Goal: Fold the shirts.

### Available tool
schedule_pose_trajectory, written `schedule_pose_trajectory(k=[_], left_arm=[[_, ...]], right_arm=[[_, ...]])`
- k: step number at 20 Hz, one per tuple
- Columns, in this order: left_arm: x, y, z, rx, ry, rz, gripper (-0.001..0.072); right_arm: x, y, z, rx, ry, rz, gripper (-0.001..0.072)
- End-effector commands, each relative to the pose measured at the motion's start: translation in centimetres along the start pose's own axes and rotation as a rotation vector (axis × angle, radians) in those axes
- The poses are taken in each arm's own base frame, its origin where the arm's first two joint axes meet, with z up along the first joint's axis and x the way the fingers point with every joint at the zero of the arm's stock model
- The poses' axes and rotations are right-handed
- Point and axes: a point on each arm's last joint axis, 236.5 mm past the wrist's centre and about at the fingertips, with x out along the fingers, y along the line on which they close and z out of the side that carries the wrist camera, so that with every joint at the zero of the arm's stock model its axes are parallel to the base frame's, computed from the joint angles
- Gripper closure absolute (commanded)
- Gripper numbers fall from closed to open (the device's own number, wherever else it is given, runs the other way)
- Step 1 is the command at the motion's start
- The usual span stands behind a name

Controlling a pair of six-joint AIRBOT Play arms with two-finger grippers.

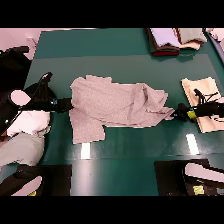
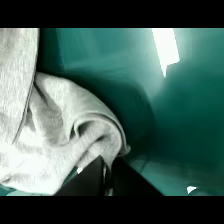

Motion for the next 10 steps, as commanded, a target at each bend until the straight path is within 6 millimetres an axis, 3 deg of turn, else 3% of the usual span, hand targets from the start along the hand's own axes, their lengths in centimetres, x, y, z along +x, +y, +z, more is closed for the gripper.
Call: schedule_pose_trajectory(k=[1, 3, 5, 7, 8, 10], left_arm=[[-0.1, 0.0, 0.0, 0.002, 0.004, 0.000, 0.0687], [-1.4, -1.2, 1.2, 0.028, -0.013, -0.013, 0.0687], [-5.0, -3.6, 4.4, 0.106, -0.081, -0.023, 0.0687], [-12.5, -6.8, 9.3, 0.227, -0.291, -0.011, 0.0687], [-17.8, -8.6, 11.6, 0.292, -0.433, 0.009, 0.0688], [-29.6, -12.1, 13.6, 0.373, -0.716, 0.032, 0.0688]], right_arm=[[0.2, 1.7, 0.5, -0.072, -0.041, -0.011, 0.0701], [-2.0, 3.9, 1.0, -0.144, -0.086, 0.000, 0.0701], [-6.7, 7.8, 2.5, -0.256, -0.187, 0.021, 0.0701], [-14.4, 13.5, 3.9, -0.401, -0.373, 0.054, 0.0701], [-19.2, 16.6, 4.3, -0.487, -0.501, 0.052, 0.0701], [-28.5, 22.2, 3.2, -0.642, -0.752, 0.036, 0.0701]])
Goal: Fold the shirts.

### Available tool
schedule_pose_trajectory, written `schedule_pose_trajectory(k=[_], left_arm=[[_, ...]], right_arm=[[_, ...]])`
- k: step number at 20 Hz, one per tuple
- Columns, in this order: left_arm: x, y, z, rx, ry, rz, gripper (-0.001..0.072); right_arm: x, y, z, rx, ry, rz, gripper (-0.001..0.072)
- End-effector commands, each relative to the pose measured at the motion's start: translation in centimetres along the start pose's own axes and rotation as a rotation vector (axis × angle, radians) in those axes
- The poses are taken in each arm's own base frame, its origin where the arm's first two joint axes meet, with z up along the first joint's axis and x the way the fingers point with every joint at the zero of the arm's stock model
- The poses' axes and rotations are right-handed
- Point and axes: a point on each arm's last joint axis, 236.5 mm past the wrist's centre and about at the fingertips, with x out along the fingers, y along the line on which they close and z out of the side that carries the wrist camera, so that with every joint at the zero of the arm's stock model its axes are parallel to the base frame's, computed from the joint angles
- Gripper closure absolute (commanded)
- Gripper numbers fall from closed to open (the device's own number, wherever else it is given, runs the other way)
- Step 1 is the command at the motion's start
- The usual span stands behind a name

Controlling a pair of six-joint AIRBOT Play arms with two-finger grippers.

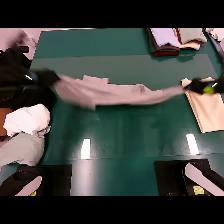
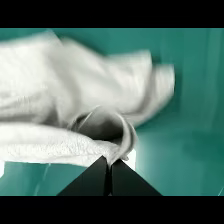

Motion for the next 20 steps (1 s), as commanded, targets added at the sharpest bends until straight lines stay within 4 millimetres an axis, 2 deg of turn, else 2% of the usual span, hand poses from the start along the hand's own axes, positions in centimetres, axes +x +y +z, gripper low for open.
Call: schedule_pose_trajectory(k=[1, 3, 5, 6, 7, 8, 9, 10, 11, 13, 15, 16, 18, 20], left_arm=[[-15.9, -3.7, 10.7, 0.165, -0.420, 0.079, 0.0688], [-26.0, -6.7, 13.8, 0.228, -0.649, 0.078, 0.0688], [-32.8, -9.1, 14.7, 0.262, -0.795, 0.056, 0.0688], [-35.3, -10.0, 14.7, 0.275, -0.845, 0.047, 0.0688], [-36.9, -10.5, 14.6, 0.283, -0.878, 0.041, 0.0688], [-37.7, -10.7, 14.7, 0.287, -0.896, 0.042, 0.0688], [-37.7, -10.4, 14.7, 0.286, -0.895, 0.057, 0.0688], [-36.9, -10.1, 14.7, 0.282, -0.873, 0.062, 0.0688], [-35.2, -9.5, 14.7, 0.265, -0.833, 0.065, 0.0688], [-29.3, -7.5, 14.1, 0.231, -0.682, 0.087, 0.0687], [-20.6, -4.2, 11.8, 0.189, -0.423, 0.132, 0.0687], [-16.2, -2.6, 10.2, 0.165, -0.298, 0.149, 0.0687], [-7.4, 0.7, 6.1, 0.110, -0.056, 0.167, 0.0687], [0.4, 3.0, 0.9, 0.040, 0.152, 0.149, 0.0686]], right_arm=[[-14.1, 9.4, 8.0, -0.279, -0.387, -0.025, 0.0701], [-21.0, 13.8, 9.7, -0.385, -0.559, -0.045, 0.0702], [-26.8, 16.1, 10.2, -0.426, -0.689, -0.117, 0.0702], [-28.8, 16.5, 10.2, -0.429, -0.727, -0.156, 0.0702], [-30.4, 16.4, 10.0, -0.436, -0.753, -0.206, 0.0702], [-31.3, 16.1, 9.7, -0.432, -0.755, -0.246, 0.0702], [-31.5, 15.6, 9.4, -0.418, -0.729, -0.272, 0.0702], [-31.1, 15.1, 9.1, -0.408, -0.686, -0.284, 0.0702], [-30.3, 14.7, 8.9, -0.404, -0.636, -0.281, 0.0702], [-28.2, 13.6, 9.7, -0.368, -0.564, -0.262, 0.0702], [-24.5, 11.0, 10.0, -0.311, -0.446, -0.251, 0.0703], [-22.0, 9.4, 9.8, -0.278, -0.368, -0.244, 0.0703], [-16.0, 6.2, 8.9, -0.214, -0.196, -0.216, 0.0702], [-8.8, 3.0, 6.5, -0.153, 0.011, -0.196, 0.0703]])
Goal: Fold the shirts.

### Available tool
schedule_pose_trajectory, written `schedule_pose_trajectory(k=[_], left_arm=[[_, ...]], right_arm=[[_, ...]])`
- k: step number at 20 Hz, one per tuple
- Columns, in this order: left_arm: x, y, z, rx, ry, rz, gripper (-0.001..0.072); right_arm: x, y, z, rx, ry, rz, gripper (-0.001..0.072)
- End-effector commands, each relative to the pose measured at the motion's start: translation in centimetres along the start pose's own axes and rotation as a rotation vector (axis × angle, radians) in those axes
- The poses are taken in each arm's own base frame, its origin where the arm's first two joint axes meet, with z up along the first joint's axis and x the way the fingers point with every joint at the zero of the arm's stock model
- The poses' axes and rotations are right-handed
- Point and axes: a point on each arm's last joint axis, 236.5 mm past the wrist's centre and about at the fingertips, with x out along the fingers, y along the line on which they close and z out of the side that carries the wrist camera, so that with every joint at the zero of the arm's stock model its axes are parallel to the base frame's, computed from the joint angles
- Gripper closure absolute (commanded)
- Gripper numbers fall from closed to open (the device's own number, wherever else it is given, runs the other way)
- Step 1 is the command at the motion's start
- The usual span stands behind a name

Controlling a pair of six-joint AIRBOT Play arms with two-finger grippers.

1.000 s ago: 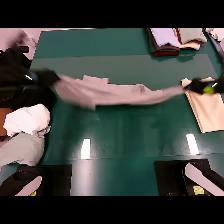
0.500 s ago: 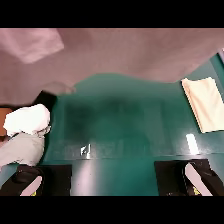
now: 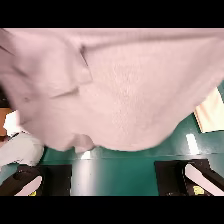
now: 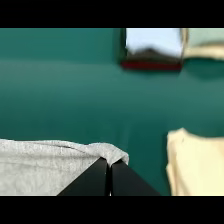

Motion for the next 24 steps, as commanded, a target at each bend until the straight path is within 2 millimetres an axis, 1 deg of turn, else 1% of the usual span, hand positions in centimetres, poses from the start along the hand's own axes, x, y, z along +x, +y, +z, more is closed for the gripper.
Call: schedule_pose_trajectory(k=[1, 3, 5, 6, 7, 8, 9, 10, 11, 12, 13, 14, 15, 16, 18, 21, 24], left_arm=[[11.8, 1.0, -11.7, -0.090, 0.381, -0.029, 0.0687], [17.2, 2.2, -16.1, -0.123, 0.482, -0.012, 0.0687], [21.8, 3.3, -18.8, -0.125, 0.533, 0.000, 0.0687], [23.7, 3.6, -19.6, -0.118, 0.537, 0.000, 0.0687], [25.6, 4.0, -20.2, -0.122, 0.544, 0.004, 0.0687], [27.0, 4.3, -20.4, -0.115, 0.544, 0.005, 0.0687], [28.3, 4.5, -20.3, -0.110, 0.543, 0.004, 0.0687], [29.2, 4.6, -20.1, -0.108, 0.541, 0.004, 0.0687], [29.8, 4.8, -19.5, -0.101, 0.534, 0.003, 0.0687], [29.8, 5.0, -19.0, -0.091, 0.531, 0.001, 0.0687], [29.4, 5.4, -18.6, -0.078, 0.537, -0.001, 0.0687], [28.7, 5.7, -18.7, -0.062, 0.568, -0.004, 0.0687], [27.9, 5.9, -19.4, -0.054, 0.616, -0.010, 0.0687], [26.8, 6.2, -20.8, -0.062, 0.691, -0.012, 0.0687], [25.3, 6.4, -23.3, -0.053, 0.799, -0.015, 0.0686], [24.3, 6.2, -27.3, -0.067, 0.915, -0.030, 0.0687], [23.5, 5.9, -31.2, -0.102, 1.010, -0.040, 0.0686]], right_arm=[[10.2, -1.5, -7.4, 0.064, 0.336, 0.044, 0.0703], [16.0, -3.0, -12.3, 0.089, 0.510, 0.030, 0.0703], [20.6, -4.0, -16.1, 0.130, 0.641, 0.043, 0.0703], [22.8, -4.6, -17.3, 0.147, 0.676, 0.044, 0.0702], [24.5, -5.1, -17.8, 0.158, 0.687, 0.045, 0.0703], [26.1, -5.4, -17.8, 0.167, 0.683, 0.050, 0.0703], [27.4, -5.7, -17.3, 0.172, 0.672, 0.054, 0.0703], [28.4, -6.0, -16.6, 0.169, 0.659, 0.051, 0.0702], [28.8, -6.2, -15.9, 0.165, 0.647, 0.051, 0.0703], [28.9, -6.3, -15.3, 0.157, 0.642, 0.052, 0.0703], [28.6, -6.2, -14.9, 0.147, 0.642, 0.054, 0.0703], [28.1, -6.2, -14.8, 0.119, 0.646, 0.063, 0.0702], [27.5, -6.1, -15.0, 0.101, 0.658, 0.065, 0.0703], [26.8, -5.9, -15.6, 0.101, 0.670, 0.067, 0.0703], [25.6, -5.4, -17.4, 0.106, 0.697, 0.072, 0.0703], [24.6, -4.8, -21.0, 0.127, 0.733, 0.071, 0.0702], [24.1, -4.4, -24.5, 0.152, 0.775, 0.069, 0.0702]])
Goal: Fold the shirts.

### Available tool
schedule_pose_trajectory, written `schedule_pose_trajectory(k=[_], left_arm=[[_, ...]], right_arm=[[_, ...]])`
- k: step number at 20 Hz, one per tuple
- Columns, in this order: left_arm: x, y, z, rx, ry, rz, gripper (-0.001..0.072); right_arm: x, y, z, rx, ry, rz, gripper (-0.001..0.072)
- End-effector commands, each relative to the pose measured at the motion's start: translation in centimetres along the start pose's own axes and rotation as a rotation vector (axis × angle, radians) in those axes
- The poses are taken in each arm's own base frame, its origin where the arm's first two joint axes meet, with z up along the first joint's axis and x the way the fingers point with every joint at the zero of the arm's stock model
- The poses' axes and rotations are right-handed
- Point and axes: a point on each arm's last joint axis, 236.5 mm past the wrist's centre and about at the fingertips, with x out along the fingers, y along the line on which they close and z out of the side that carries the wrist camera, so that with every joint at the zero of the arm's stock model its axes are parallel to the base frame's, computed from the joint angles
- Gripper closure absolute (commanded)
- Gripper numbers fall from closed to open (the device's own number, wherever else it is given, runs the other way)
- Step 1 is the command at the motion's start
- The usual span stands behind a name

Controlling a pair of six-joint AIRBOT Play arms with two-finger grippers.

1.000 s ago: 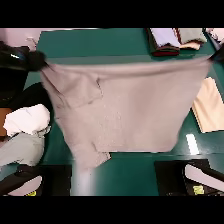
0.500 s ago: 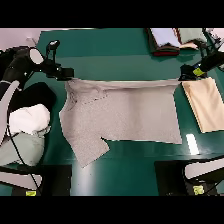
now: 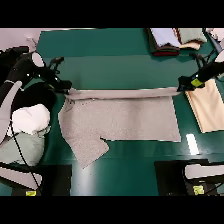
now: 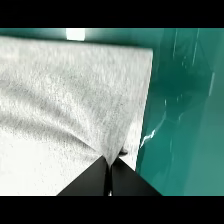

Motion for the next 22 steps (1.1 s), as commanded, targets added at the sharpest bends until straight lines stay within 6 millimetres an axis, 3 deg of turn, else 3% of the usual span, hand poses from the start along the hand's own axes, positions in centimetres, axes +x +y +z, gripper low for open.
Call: schedule_pose_trajectory(k=[1, 4, 5, 6, 7, 11, 14, 19, 22], left_arm=[[2.5, -0.2, -4.0, -0.024, 0.130, -0.031, 0.0687], [2.9, -0.8, -4.7, -0.037, 0.151, -0.062, 0.0686], [2.8, -1.0, -4.6, -0.044, 0.149, -0.067, 0.0683], [2.7, -0.9, -4.5, -0.055, 0.143, -0.064, 0.0448], [2.4, -0.9, -4.5, -0.067, 0.137, -0.059, 0.0184], [-2.2, -1.1, -5.0, -0.071, 0.057, -0.021, 0.0169], [-4.2, -1.5, -10.7, -0.101, 0.039, -0.006, 0.0169], [-1.4, -1.8, -23.2, -0.217, 0.144, -0.019, 0.0169], [0.9, -3.4, -26.4, -0.282, 0.189, -0.097, 0.0169]], right_arm=[[2.2, -0.1, -3.1, 0.021, 0.036, 0.003, 0.0702], [3.3, -0.3, -4.3, 0.035, 0.046, 0.003, 0.0700], [3.5, -0.3, -4.5, 0.038, 0.052, 0.005, 0.0659], [3.4, -0.3, -4.5, 0.037, 0.050, 0.005, 0.0405], [3.2, -0.2, -4.2, 0.035, 0.042, 0.004, 0.0295], [-0.4, 0.8, -3.2, 0.002, -0.011, 0.001, 0.0301], [-3.5, 1.7, -3.7, -0.022, -0.097, -0.015, 0.0302], [-5.9, 2.5, -3.8, -0.036, -0.238, -0.033, 0.0302], [-5.8, 2.9, -4.1, -0.033, -0.228, -0.015, 0.0302]])
